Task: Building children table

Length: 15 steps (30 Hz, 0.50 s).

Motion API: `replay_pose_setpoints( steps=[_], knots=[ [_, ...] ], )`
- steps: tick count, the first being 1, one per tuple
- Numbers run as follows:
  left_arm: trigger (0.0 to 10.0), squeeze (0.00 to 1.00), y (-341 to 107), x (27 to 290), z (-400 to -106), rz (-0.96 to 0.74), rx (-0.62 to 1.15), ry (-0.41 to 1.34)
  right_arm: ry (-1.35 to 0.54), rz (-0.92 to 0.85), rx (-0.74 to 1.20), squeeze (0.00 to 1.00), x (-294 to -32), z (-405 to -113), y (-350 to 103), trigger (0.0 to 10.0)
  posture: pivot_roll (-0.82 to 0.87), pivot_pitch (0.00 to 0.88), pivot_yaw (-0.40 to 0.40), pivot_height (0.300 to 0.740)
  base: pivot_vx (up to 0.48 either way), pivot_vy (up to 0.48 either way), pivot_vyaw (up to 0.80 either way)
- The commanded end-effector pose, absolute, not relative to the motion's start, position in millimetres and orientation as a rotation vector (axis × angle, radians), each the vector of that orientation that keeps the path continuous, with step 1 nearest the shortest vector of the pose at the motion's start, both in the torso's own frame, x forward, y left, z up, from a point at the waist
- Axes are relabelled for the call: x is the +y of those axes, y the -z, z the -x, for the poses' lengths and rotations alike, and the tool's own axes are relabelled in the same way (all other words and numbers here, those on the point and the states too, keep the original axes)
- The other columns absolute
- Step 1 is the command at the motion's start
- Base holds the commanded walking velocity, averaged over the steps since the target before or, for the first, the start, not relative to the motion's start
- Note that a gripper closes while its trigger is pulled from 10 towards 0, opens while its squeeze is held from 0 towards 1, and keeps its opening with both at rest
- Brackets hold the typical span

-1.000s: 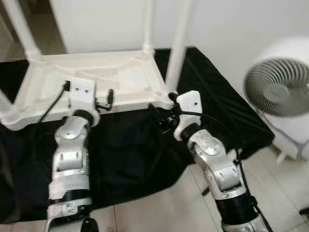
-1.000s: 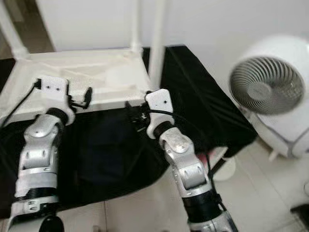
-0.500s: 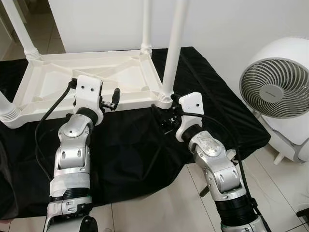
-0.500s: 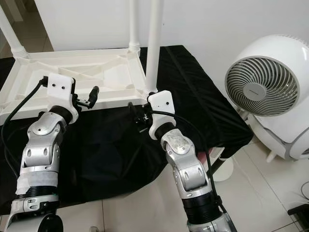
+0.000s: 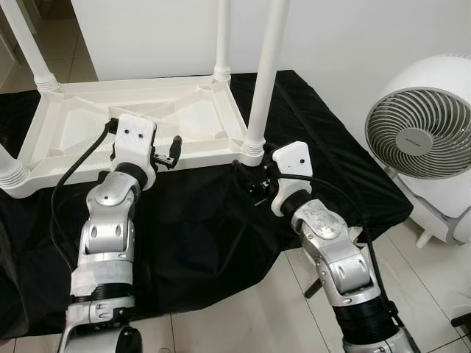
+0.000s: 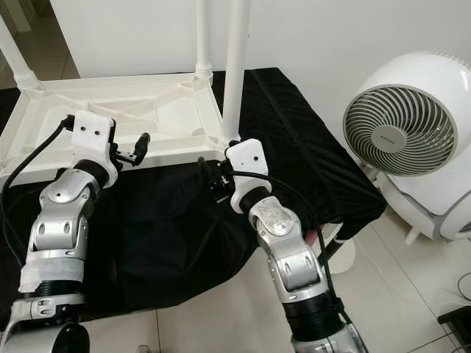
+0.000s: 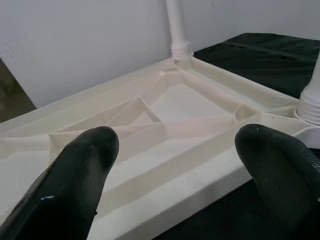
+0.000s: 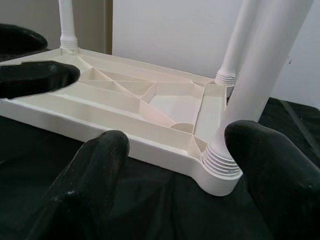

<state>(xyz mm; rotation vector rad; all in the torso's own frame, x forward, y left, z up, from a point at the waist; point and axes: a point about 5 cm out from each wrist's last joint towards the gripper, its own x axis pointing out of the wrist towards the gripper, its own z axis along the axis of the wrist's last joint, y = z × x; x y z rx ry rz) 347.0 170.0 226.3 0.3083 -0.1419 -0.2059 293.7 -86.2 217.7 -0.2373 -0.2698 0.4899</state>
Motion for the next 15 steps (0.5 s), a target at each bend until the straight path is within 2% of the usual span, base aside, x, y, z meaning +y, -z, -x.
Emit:
replay_pose_setpoints(
  steps=[1,3,5,9,11,12,15],
  knots=[
    [10.0,0.0,-225.3,165.2,-351.9,-0.374,-0.095,0.276,-0.521,0.255,-0.299,0.0,-87.8,-289.5,-223.8,10.0,-0.1,0.101,0.007,0.74,0.0,0.0,0.0],
    [10.0,0.0,-224.2,154.2,-362.2,-0.486,-0.035,0.418,-0.53,0.254,-0.294,0.0,-94.9,-285.0,-221.8,10.0,-0.1,0.11,0.008,0.74,0.0,0.0,0.0],
    [10.0,0.0,-224.5,149.8,-366.7,-0.548,-0.02,0.471,-0.524,0.247,-0.282,0.0,-98.5,-282.8,-218.1,10.0,-0.1,0.11,0.008,0.74,0.0,0.0,0.0],
    [10.0,0.0,-225.1,145.8,-373.0,-0.584,0.0,0.512,-0.513,0.253,-0.267,0.0,-101.7,-280.0,-212.0,10.0,-0.1,0.114,0.009,0.74,0.0,0.0,0.0],
    [10.0,0.0,-224.0,141.5,-381.9,-0.648,0.031,0.558,-0.501,0.248,-0.25,0.0,-103.8,-275.6,-206.5,10.0,-0.1,0.118,0.014,0.74,0.0,0.0,0.0],
    [10.0,0.0,-222.4,138.2,-397.0,-0.699,0.094,0.573,-0.481,0.237,-0.251,0.0,-104.0,-270.4,-206.1,10.0,-0.12,0.127,0.026,0.74,0.0,0.0,0.0],
    [10.0,0.0,-217.9,135.8,-404.7,-0.71,0.151,0.572,-0.473,0.224,-0.279,0.0,-101.6,-270.2,-215.5,10.0,-0.13,0.14,0.036,0.74,0.0,0.0,0.0]
  ],
)
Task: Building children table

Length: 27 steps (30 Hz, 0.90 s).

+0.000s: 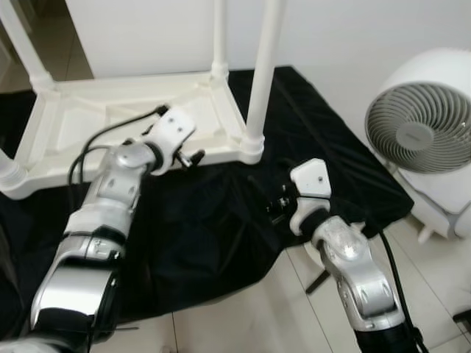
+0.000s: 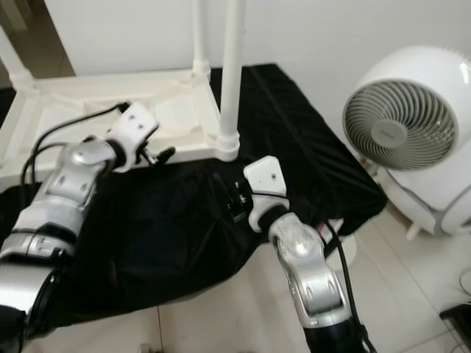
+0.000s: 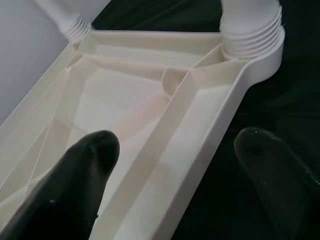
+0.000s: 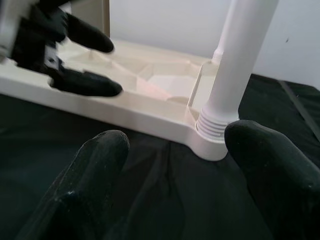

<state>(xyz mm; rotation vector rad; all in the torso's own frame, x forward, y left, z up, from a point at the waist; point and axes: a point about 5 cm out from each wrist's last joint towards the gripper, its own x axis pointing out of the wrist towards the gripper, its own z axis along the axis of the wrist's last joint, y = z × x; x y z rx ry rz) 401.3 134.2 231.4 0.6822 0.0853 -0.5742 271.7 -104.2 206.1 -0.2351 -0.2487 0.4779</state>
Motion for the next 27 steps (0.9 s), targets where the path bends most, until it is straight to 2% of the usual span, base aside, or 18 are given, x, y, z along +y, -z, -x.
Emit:
replay_pose_setpoints(
  steps=[1,11,15,23,25,27],
  knots=[
    [10.0,0.0,-217.9,135.8,-404.7,-0.71,0.151,0.572,-0.473,0.224,-0.279,0.0,-101.6,-270.2,-215.5,10.0,-0.13,0.14,0.036,0.74,0.0,0.0,0.0],
    [10.0,0.0,-205.1,144.7,-411.7,-0.707,0.246,0.526,-0.483,0.213,-0.332,0.0,-101.2,-261.4,-236.2,10.0,-0.17,0.188,0.042,0.74,0.0,0.0,0.0],
    [10.0,0.0,-209.1,150.8,-415.3,-0.69,0.232,0.452,-0.48,0.212,-0.326,0.0,-103.0,-256.6,-237.5,10.0,-0.2,0.207,0.043,0.74,0.0,0.0,0.0],
    [10.0,0.0,-218.0,154.1,-418.4,-0.645,0.216,0.415,-0.47,0.213,-0.311,0.0,-104.3,-252.2,-236.5,10.0,-0.21,0.209,0.052,0.74,0.0,0.0,0.0],
    [8.2,0.0,-217.6,152.5,-417.5,-0.614,0.245,0.467,-0.464,0.213,-0.306,0.0,-104.6,-251.5,-236.2,10.0,-0.21,0.203,0.055,0.74,0.0,0.0,0.0],
    [8.2,0.0,-217.6,152.5,-417.5,-0.614,0.245,0.467,-0.464,0.213,-0.306,0.0,-104.6,-251.5,-236.2,10.0,-0.21,0.203,0.055,0.74,0.0,0.0,0.0]
  ],
)
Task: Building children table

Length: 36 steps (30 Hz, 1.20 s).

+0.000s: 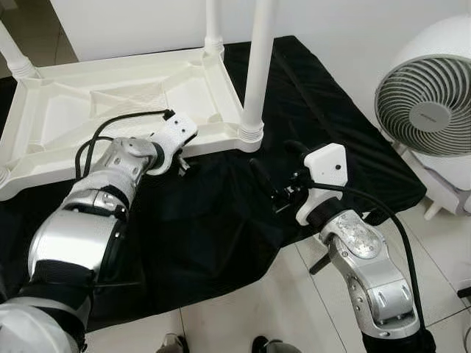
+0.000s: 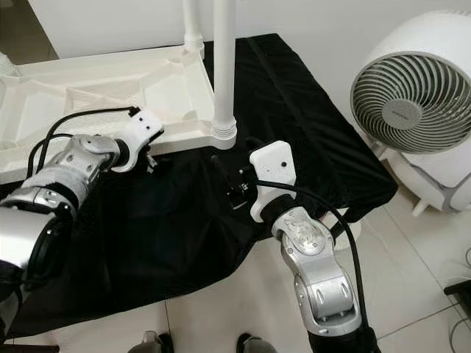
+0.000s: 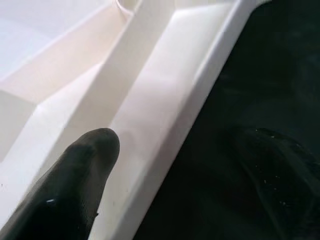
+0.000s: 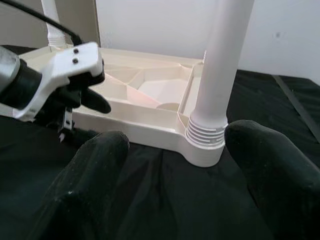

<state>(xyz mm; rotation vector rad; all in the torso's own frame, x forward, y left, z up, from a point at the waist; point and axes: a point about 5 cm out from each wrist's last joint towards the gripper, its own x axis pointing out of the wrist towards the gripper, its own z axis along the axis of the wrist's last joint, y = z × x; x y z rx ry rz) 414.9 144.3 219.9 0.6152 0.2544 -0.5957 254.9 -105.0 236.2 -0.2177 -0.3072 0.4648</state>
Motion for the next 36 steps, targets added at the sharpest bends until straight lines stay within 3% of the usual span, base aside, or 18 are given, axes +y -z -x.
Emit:
replay_pose_setpoints(
  steps=[1,2,3,4,15,27,28,29,30,31,32,36],
  knots=[
    [3.5,0.0,-215.0,152.5,-416.3,-0.614,0.268,0.502,-0.464,0.213,-0.306,0.0,-104.3,-251.7,-236.4,10.0,-0.2,0.202,0.058,0.74,0.0,0.0,0.0],
    [2.2,0.0,-212.6,153.4,-415.0,-0.614,0.287,0.531,-0.465,0.212,-0.305,0.0,-103.9,-252.2,-236.5,10.0,-0.2,0.202,0.058,0.74,0.0,0.0,0.0],
    [2.2,0.0,-212.6,153.4,-415.0,-0.614,0.287,0.531,-0.465,0.212,-0.305,0.0,-103.9,-252.2,-236.5,10.0,-0.2,0.202,0.058,0.74,0.0,0.0,0.0],
    [0.0,0.0,-210.7,155.1,-413.6,-0.617,0.301,0.559,-0.464,0.211,-0.305,0.0,-103.5,-252.6,-236.5,10.0,-0.19,0.199,0.063,0.74,0.0,0.0,0.0],
    [0.0,0.0,-197.9,164.5,-398.0,-0.754,0.36,0.88,-0.482,0.212,-0.289,0.0,-101.1,-255.2,-234.0,10.0,-0.16,0.175,0.052,0.74,0.0,0.0,0.0],
    [0.0,0.0,-198.0,165.8,-388.0,-0.908,0.341,1.069,-0.492,0.216,-0.291,0.0,-100.3,-257.2,-234.1,10.0,-0.15,0.159,0.048,0.74,0.0,0.0,0.0],
    [4.9,0.0,-198.9,165.4,-387.9,-0.92,0.329,1.071,-0.492,0.216,-0.291,0.0,-100.2,-257.4,-234.0,10.0,-0.15,0.158,0.049,0.74,0.0,0.0,0.0],
    [4.9,0.0,-198.9,165.4,-387.9,-0.92,0.329,1.071,-0.492,0.216,-0.291,0.0,-100.2,-257.4,-234.0,10.0,-0.15,0.158,0.049,0.74,0.0,0.0,0.0],
    [10.0,0.0,-202.5,161.7,-391.3,-0.898,0.297,1.026,-0.49,0.216,-0.291,0.0,-100.1,-257.6,-233.9,10.0,-0.15,0.159,0.048,0.74,0.0,0.0,0.0],
    [10.0,0.0,-202.5,161.7,-391.3,-0.898,0.297,1.026,-0.49,0.216,-0.291,0.0,-100.1,-257.6,-233.9,10.0,-0.15,0.159,0.048,0.74,0.0,0.0,0.0],
    [10.0,1.0,-206.0,158.3,-394.1,-0.867,0.273,0.993,-0.489,0.214,-0.292,0.0,-99.9,-257.7,-233.9,10.0,-0.15,0.161,0.048,0.74,0.0,0.0,0.0],
    [10.0,1.0,-211.6,151.9,-397.8,-0.828,0.239,0.957,-0.488,0.212,-0.293,0.0,-99.5,-257.7,-234.2,10.0,-0.15,0.163,0.05,0.74,0.0,0.0,0.0]
  ],
)
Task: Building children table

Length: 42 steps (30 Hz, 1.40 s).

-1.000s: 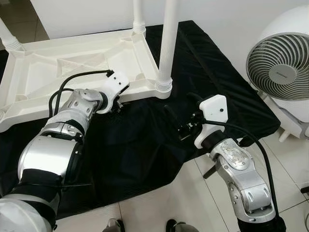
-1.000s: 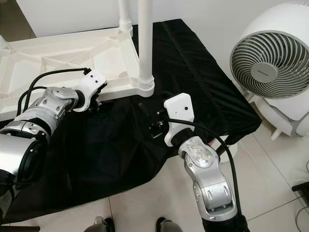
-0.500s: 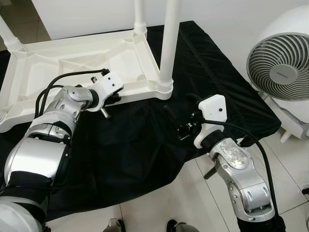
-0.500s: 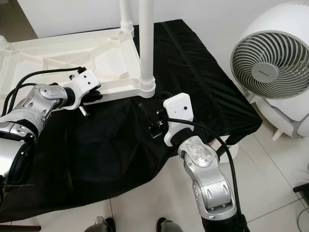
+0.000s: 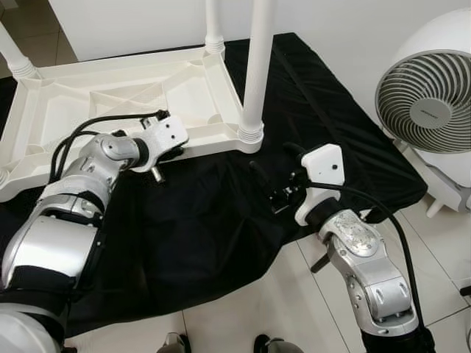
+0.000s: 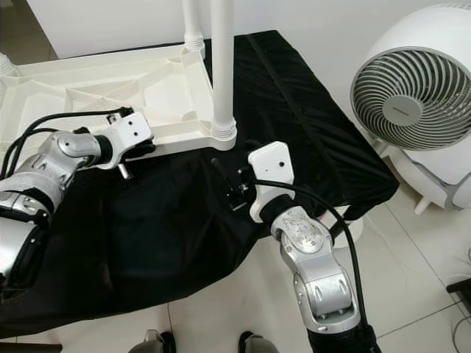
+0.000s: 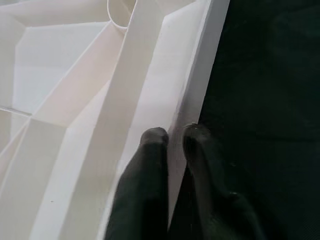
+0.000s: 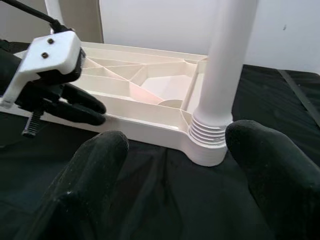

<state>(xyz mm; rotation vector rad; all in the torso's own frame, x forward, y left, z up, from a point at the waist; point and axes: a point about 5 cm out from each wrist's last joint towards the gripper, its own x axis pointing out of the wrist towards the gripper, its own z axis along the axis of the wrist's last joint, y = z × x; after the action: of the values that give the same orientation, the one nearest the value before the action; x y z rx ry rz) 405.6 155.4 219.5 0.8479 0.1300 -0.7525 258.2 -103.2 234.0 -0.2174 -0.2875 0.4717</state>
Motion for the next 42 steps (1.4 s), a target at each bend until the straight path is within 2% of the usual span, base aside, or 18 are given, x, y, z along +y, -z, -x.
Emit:
replay_pose_setpoints(
  steps=[1,3,4,11,12,19,20,27,28,36,42],
  knots=[
    [10.0,1.0,-213.4,150.2,-399.3,-0.826,0.227,0.936,-0.487,0.211,-0.293,0.0,-99.5,-257.7,-234.2,10.0,-0.15,0.163,0.05,0.74,0.0,0.0,0.0],
    [10.0,1.0,-213.4,150.2,-399.3,-0.826,0.227,0.936,-0.487,0.211,-0.293,0.0,-99.5,-257.7,-234.2,10.0,-0.15,0.163,0.05,0.74,0.0,0.0,0.0],
    [10.0,0.0,-215.2,148.4,-401.0,-0.806,0.229,0.916,-0.487,0.211,-0.293,0.0,-99.3,-258.0,-234.2,10.0,-0.16,0.166,0.053,0.74,0.0,0.0,0.0],
    [10.0,0.0,-213.0,145.8,-407.5,-0.733,0.28,0.789,-0.481,0.208,-0.293,0.0,-99.3,-258.5,-234.2,10.0,-0.16,0.169,0.057,0.74,0.0,0.0,0.0],
    [10.0,0.0,-208.2,148.5,-409.1,-0.735,0.307,0.722,-0.48,0.206,-0.294,0.0,-99.0,-258.3,-234.3,10.0,-0.16,0.169,0.057,0.74,0.0,0.0,0.0],
    [10.0,0.0,-204.3,149.5,-410.1,-0.783,0.305,0.674,-0.474,0.201,-0.292,0.0,-99.1,-256.8,-234.3,10.0,-0.16,0.18,0.062,0.74,0.0,0.0,0.0],
    [10.0,1.0,-203.0,148.9,-409.6,-0.786,0.314,0.683,-0.472,0.201,-0.289,0.0,-99.4,-256.0,-233.7,10.0,-0.16,0.187,0.064,0.74,0.0,0.0,0.0],
    [10.0,1.0,-200.6,149.6,-409.1,-0.817,0.331,0.685,-0.469,0.201,-0.288,0.0,-99.5,-255.7,-233.6,10.0,-0.17,0.189,0.066,0.74,0.0,0.0,0.0],
    [10.0,0.0,-200.7,150.5,-409.5,-0.818,0.333,0.671,-0.467,0.201,-0.288,0.0,-99.6,-255.6,-233.6,10.0,-0.17,0.189,0.066,0.74,0.0,0.0,0.0],
    [10.0,0.0,-204.2,156.9,-414.7,-0.804,0.297,0.495,-0.477,0.191,-0.292,0.0,-96.7,-254.4,-234.5,10.0,-0.16,0.196,0.066,0.74,0.0,0.0,0.0],
    [10.0,0.0,-204.2,156.9,-414.7,-0.804,0.297,0.495,-0.477,0.191,-0.292,0.0,-96.7,-254.4,-234.5,10.0,-0.16,0.196,0.066,0.74,0.0,0.0,0.0]
  ],
)
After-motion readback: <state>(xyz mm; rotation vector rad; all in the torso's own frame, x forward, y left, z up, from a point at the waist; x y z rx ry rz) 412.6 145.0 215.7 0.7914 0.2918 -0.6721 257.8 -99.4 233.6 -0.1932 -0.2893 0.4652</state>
